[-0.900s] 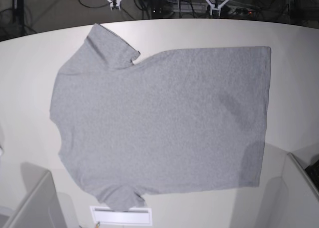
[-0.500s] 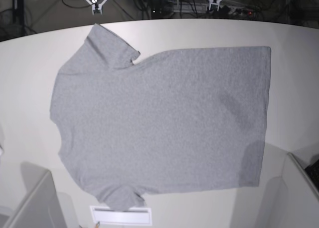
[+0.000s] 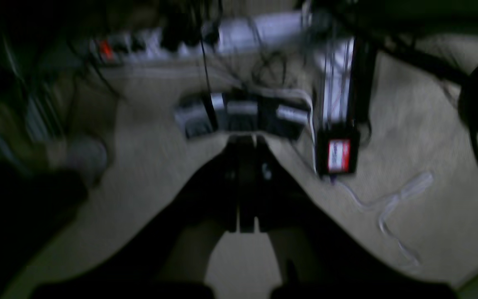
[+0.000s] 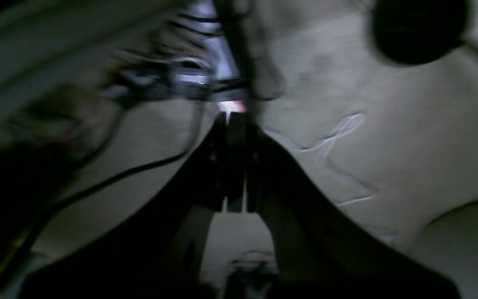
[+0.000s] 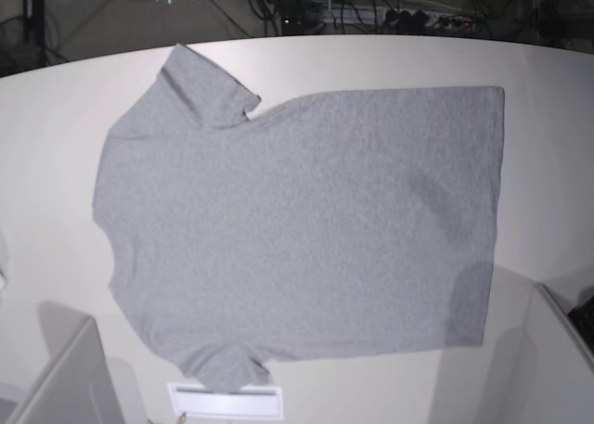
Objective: Fold the T-shirt properly
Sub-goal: 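Move both grippers from rest toward the shirt's shoulder corners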
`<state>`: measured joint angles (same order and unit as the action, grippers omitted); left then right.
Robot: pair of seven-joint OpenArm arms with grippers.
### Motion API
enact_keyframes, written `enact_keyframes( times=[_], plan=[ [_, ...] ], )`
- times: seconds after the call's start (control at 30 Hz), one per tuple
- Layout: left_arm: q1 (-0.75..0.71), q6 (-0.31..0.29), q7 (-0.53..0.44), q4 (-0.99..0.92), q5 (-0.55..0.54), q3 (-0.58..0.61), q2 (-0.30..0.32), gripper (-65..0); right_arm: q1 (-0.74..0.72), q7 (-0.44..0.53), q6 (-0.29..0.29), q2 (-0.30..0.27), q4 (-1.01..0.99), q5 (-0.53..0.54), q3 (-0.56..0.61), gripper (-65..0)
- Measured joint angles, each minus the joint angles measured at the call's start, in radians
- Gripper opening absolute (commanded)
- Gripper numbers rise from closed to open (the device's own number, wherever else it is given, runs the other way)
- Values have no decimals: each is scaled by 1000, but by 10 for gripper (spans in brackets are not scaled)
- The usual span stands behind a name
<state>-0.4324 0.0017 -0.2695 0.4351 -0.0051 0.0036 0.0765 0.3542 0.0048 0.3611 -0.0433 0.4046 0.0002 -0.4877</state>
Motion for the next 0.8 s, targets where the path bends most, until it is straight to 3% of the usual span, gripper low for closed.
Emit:
enact_keyframes(
  times=[0.17,0.47,0.6,0.8],
  plan=[
    [-154,2,25,200,0,3,18,-650,69,-7,27,-8,84,-4,-101,-650],
    [-317,2,19,491,-2,-5,47,-650,283,-25,40,164,668,-6,-218,-650],
    [-450,5,31,695,-28,-6,48,-650,336,-145,39,187,875,-1,-249,-650],
    [-581,2,26,969,-183,-7,123,-650,356,-321,40,185,1135,193,-303,-650]
  ],
)
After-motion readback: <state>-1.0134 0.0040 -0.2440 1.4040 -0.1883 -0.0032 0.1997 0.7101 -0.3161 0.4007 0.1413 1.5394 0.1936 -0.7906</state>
